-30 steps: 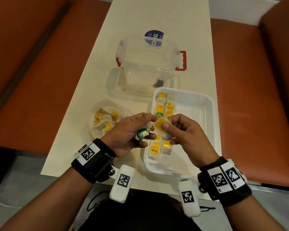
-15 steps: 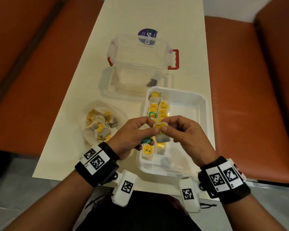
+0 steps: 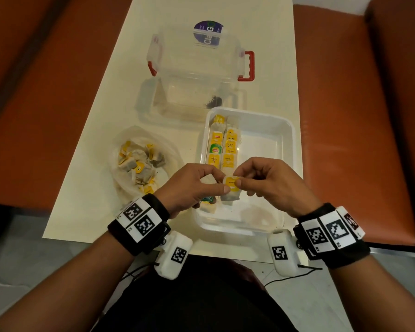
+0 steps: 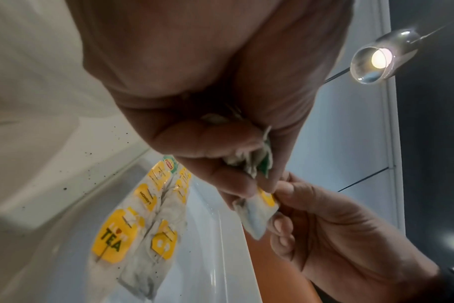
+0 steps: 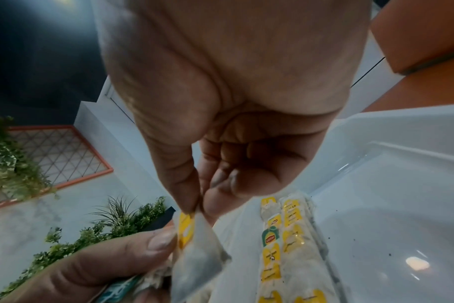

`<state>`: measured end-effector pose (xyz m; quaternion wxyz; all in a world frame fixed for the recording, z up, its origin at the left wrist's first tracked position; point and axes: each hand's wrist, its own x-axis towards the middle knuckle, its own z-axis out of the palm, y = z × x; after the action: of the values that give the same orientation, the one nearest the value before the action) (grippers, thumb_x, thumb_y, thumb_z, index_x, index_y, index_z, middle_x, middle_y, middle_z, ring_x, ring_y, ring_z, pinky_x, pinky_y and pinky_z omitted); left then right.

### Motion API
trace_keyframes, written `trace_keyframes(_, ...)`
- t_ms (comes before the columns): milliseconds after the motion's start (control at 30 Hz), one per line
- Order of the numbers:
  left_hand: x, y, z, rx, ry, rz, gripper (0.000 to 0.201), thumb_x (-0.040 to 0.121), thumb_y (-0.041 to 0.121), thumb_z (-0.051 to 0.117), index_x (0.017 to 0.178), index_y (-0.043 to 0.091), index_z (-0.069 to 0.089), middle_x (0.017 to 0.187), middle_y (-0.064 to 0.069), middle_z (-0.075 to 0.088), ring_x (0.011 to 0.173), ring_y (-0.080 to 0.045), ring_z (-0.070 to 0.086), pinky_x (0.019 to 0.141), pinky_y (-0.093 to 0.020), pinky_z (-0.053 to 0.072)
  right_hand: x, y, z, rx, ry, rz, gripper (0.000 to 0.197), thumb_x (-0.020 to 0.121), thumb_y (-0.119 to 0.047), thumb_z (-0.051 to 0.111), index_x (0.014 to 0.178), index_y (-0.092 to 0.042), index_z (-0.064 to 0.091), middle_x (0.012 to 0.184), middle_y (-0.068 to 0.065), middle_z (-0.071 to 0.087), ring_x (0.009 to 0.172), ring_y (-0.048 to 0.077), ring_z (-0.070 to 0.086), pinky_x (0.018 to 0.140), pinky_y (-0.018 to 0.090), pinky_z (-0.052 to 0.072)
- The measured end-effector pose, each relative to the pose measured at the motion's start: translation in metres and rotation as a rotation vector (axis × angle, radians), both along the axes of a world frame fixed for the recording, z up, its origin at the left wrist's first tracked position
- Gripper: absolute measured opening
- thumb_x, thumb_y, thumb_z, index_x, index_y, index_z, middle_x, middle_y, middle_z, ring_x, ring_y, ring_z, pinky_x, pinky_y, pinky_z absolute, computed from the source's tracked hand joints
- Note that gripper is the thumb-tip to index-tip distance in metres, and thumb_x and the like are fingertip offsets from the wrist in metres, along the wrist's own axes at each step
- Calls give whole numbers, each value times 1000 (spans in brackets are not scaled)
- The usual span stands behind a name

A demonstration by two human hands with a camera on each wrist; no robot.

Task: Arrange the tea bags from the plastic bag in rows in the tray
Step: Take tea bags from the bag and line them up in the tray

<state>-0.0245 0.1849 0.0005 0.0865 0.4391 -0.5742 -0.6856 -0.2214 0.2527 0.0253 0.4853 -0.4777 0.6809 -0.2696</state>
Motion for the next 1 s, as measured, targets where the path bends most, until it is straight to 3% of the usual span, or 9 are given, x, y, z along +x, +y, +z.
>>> trace_keyframes(100,8,-1,0,8,25,78,25,84,18,79,107,20,70,77,10,70,62,-13,62,42,-20,34,-3,2,-5,53,34,12,6,87,-15,76,90,-17,71,73,2,72,62,6,63,57,17,44)
trace_keyframes(233,22,-2,1,22,21,147,19,85,18,78,101,18,68,83,8,72,61,-10,62,43,-19,33,-6,4,-14,102,110,57,7,87,-16,76,89,-20,70,77,1,76,63,7,66,60,21,46)
trace_keyframes(433,35,-1,0,83,39,213,10,90,21,72,97,19,66,93,-9,76,60,-9,59,46,-21,32,5,-4,-34,276,299,328,10,84,-23,78,88,-26,69,76,-8,74,66,5,70,73,25,53)
trace_keyframes(767,42,0,1,122,52,267,5,93,24,68,90,21,64,87,-4,74,61,-9,58,44,-19,33,11,-31,-60,381,445,325,10,81,-19,73,85,-25,66,73,-10,76,64,0,71,82,29,57)
trace_keyframes(1000,41,0,0,141,48,278,7,94,26,67,90,21,64,85,-2,73,61,-9,58,44,-18,34,8,-33,-61,396,420,322,11,80,-18,74,84,-24,66,72,-10,75,63,1,71,83,31,58)
